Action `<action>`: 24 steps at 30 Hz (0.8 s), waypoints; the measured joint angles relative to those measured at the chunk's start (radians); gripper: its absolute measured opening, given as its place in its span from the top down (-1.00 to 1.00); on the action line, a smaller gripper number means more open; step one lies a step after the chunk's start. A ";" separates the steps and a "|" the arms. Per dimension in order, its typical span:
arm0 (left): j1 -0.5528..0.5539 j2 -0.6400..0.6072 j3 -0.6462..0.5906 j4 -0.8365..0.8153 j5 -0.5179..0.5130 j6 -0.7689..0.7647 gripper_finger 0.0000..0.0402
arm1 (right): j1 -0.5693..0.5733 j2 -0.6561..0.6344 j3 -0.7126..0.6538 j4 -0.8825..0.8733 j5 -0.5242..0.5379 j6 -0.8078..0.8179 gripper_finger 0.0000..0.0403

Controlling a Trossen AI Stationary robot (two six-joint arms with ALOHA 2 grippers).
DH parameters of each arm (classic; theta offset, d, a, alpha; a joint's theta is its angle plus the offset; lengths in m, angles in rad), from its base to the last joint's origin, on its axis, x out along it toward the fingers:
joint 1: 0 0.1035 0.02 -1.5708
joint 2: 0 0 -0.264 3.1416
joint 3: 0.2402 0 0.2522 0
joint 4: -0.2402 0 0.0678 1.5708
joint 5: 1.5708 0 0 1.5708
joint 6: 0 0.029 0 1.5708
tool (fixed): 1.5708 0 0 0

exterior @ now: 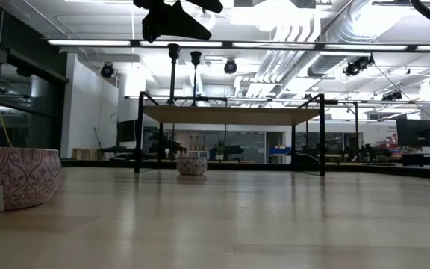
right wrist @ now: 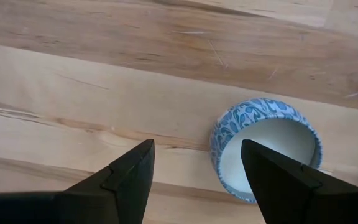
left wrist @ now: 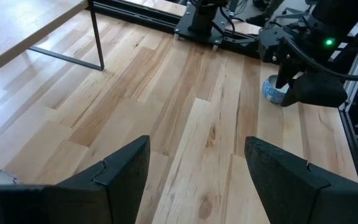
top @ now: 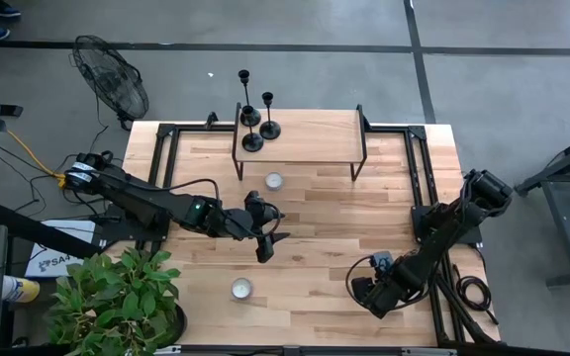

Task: Pick & Place candle stick holders
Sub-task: Put the blue scented candle on the shelf

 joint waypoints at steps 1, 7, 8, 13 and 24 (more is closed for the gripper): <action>0.000 0.000 0.000 0.000 0.000 0.000 -0.28 | 0.002 0.000 0.000 0.000 0.000 0.000 -0.17; 0.000 0.000 0.000 -0.010 0.000 0.000 -0.28 | 0.009 0.000 0.000 0.002 -0.001 0.026 -0.17; 0.000 0.000 0.000 -0.012 -0.001 0.000 -0.28 | 0.011 0.000 0.000 0.005 -0.001 0.034 -0.17; 0.000 0.000 0.000 -0.015 -0.003 0.000 -0.28 | 0.022 0.000 0.000 0.011 0.000 0.062 -0.17; 0.000 0.000 0.000 -0.016 -0.004 0.000 -0.28 | 0.022 0.000 0.000 0.012 0.024 -0.059 -0.17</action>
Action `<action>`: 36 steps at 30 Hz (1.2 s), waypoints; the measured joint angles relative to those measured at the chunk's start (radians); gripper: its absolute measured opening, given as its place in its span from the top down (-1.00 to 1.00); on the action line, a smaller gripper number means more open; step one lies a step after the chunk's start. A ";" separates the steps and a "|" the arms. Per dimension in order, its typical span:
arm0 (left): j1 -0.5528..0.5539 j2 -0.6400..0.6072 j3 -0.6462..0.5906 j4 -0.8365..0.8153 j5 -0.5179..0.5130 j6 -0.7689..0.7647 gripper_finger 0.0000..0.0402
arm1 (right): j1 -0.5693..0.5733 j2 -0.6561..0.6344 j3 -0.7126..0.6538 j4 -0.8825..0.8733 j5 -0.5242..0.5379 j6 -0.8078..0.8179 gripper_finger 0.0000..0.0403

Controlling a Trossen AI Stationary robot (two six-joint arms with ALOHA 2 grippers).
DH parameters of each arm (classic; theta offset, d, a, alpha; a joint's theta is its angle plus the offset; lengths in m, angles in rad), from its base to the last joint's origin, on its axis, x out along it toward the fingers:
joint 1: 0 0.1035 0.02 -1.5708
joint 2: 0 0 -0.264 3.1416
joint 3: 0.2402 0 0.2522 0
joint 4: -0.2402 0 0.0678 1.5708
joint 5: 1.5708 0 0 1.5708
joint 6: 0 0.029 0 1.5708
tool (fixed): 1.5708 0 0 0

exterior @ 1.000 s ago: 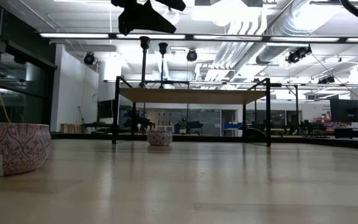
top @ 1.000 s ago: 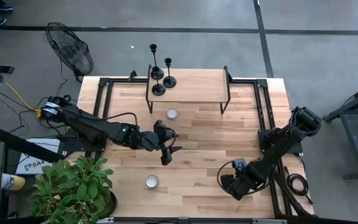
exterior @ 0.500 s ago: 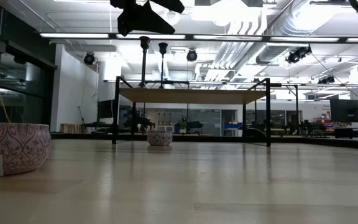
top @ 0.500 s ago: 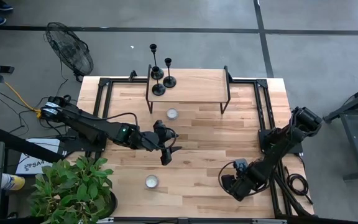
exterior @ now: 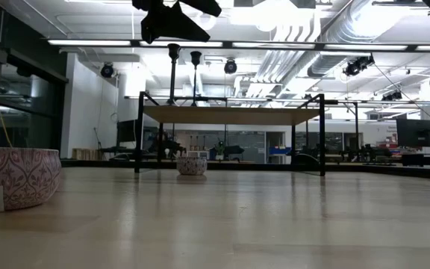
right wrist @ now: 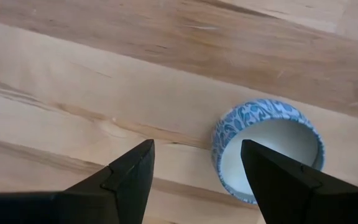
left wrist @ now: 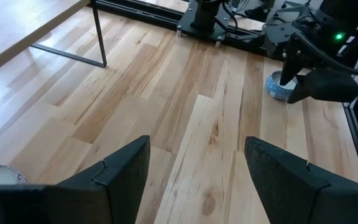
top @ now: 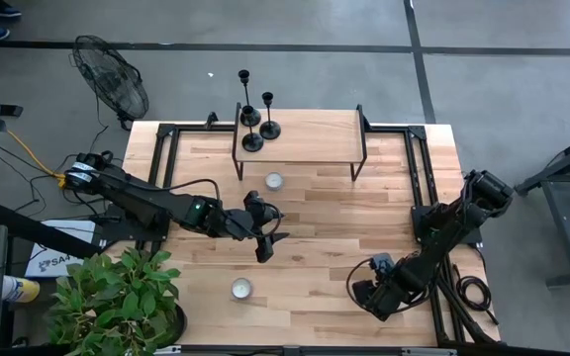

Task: Pick & Place candle stick holders
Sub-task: Put the blue scented candle on the shelf

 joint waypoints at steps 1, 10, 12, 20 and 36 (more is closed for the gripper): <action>0.000 0.000 0.000 0.000 0.000 0.000 -0.28 | 0.000 0.000 0.000 0.000 -0.004 -0.010 -0.17; 0.000 0.000 0.000 0.000 0.000 0.000 -0.28 | 0.000 0.000 0.000 -0.001 -0.027 0.037 -0.17; 0.000 0.000 0.000 0.000 0.000 0.000 -0.28 | 0.000 0.000 0.000 0.006 -0.022 0.053 -0.17; 0.000 0.000 0.000 0.000 0.000 0.000 -0.28 | 0.000 0.000 0.000 0.016 -0.021 0.080 -0.17; 0.000 0.000 0.000 0.000 0.000 0.000 -0.28 | 0.000 0.000 0.000 0.003 -0.040 -0.021 0.02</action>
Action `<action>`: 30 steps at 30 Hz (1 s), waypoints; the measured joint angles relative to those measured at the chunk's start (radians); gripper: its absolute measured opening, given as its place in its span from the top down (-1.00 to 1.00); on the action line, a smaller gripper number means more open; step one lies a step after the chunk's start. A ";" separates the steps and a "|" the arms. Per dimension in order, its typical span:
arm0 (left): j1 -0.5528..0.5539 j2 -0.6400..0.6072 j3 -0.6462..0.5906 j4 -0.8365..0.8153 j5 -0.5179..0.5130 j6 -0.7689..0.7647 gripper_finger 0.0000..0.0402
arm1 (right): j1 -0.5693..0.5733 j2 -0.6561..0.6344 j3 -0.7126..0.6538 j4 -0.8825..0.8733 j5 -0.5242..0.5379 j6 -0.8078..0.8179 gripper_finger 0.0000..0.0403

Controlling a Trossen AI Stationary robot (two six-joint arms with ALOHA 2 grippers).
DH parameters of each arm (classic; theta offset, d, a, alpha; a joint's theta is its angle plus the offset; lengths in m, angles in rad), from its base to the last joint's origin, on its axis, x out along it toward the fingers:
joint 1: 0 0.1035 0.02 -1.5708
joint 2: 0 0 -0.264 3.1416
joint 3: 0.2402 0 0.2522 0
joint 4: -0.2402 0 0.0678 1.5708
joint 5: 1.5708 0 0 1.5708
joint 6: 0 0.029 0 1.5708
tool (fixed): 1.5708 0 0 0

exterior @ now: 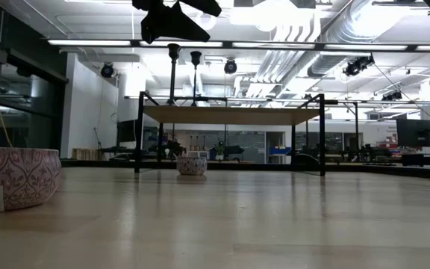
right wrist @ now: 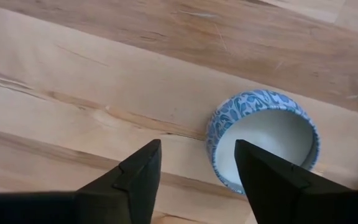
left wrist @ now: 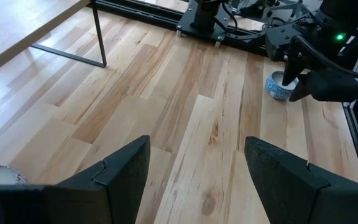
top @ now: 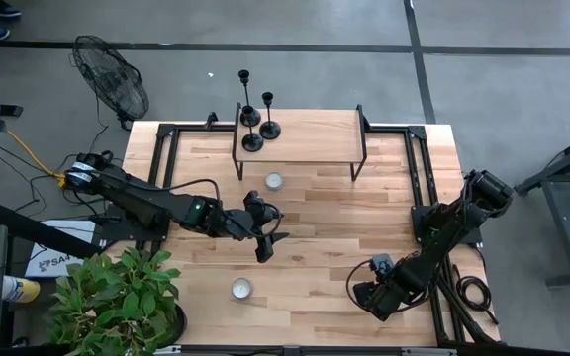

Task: Pick & Place candle stick holders
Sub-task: Put the blue scented candle on the shelf

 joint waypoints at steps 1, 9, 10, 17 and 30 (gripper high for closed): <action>0.000 0.000 0.000 0.000 0.000 0.000 -0.28 | 0.000 0.000 0.000 0.000 -0.002 0.000 0.04; 0.000 0.000 0.000 0.000 0.000 0.000 -0.28 | 0.000 0.000 0.000 -0.001 -0.002 0.002 0.16; 0.000 0.000 0.000 0.000 0.000 0.000 -0.28 | 0.000 0.000 0.000 -0.001 -0.002 0.002 0.17; 0.000 0.000 0.000 0.000 0.000 0.000 -0.28 | 0.000 0.000 0.000 -0.005 -0.002 0.024 0.25; 0.000 0.000 0.000 0.000 0.000 0.000 -0.28 | 0.000 0.025 -0.001 0.008 -0.009 0.037 0.32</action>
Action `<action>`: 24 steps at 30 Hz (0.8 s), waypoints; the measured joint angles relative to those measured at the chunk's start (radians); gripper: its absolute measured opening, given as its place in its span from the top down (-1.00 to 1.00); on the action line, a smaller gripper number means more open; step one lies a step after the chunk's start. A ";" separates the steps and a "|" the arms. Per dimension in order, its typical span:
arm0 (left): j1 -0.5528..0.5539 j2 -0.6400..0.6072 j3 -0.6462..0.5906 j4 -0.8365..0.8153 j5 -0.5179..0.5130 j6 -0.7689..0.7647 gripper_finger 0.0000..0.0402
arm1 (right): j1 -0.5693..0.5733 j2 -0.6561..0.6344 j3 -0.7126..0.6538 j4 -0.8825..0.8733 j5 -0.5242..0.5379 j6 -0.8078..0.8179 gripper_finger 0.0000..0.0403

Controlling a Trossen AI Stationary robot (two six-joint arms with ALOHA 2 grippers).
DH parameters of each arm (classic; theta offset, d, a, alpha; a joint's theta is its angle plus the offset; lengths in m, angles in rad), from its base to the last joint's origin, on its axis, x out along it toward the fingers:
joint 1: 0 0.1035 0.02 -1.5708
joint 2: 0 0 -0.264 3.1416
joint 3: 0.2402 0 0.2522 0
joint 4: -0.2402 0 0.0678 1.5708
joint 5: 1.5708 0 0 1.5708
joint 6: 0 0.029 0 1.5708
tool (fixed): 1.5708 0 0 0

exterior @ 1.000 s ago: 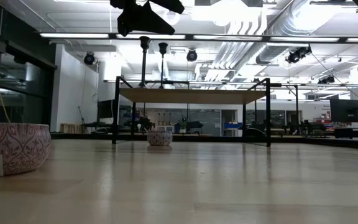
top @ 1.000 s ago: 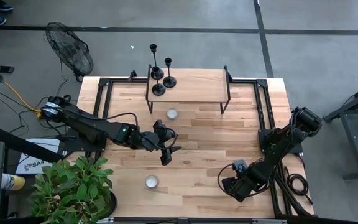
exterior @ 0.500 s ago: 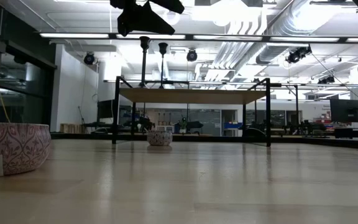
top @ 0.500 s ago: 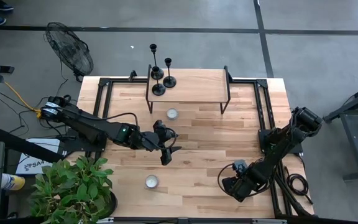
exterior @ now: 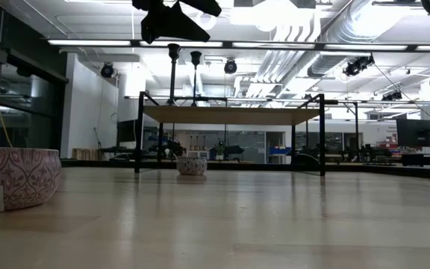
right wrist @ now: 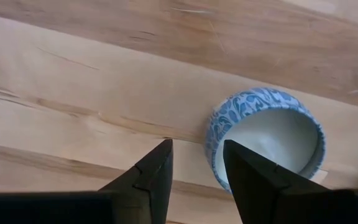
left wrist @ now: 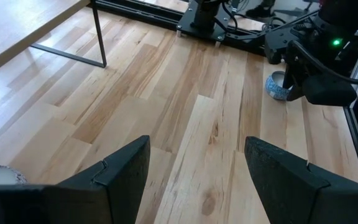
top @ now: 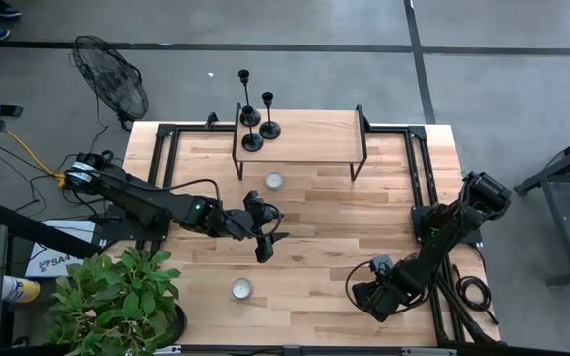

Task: Pick & Place candle stick holders
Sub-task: Put the blue scented candle on the shelf

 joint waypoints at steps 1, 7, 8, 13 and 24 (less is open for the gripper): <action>0.000 0.000 0.000 0.000 0.000 0.000 -0.28 | 0.000 0.000 0.000 0.000 0.000 0.000 0.32; 0.000 0.000 0.000 0.000 0.000 0.000 -0.28 | 0.000 0.000 0.000 -0.003 -0.003 0.000 0.34; 0.000 0.000 0.000 0.000 0.000 0.000 -0.28 | 0.000 0.000 0.000 -0.005 -0.003 0.000 0.36; 0.000 0.000 0.000 0.000 0.000 0.000 -0.28 | 0.000 0.000 0.000 -0.012 -0.018 0.000 0.53; 0.000 0.000 0.000 0.000 0.000 0.000 -0.28 | 0.000 0.000 0.000 -0.011 -0.024 -0.002 0.96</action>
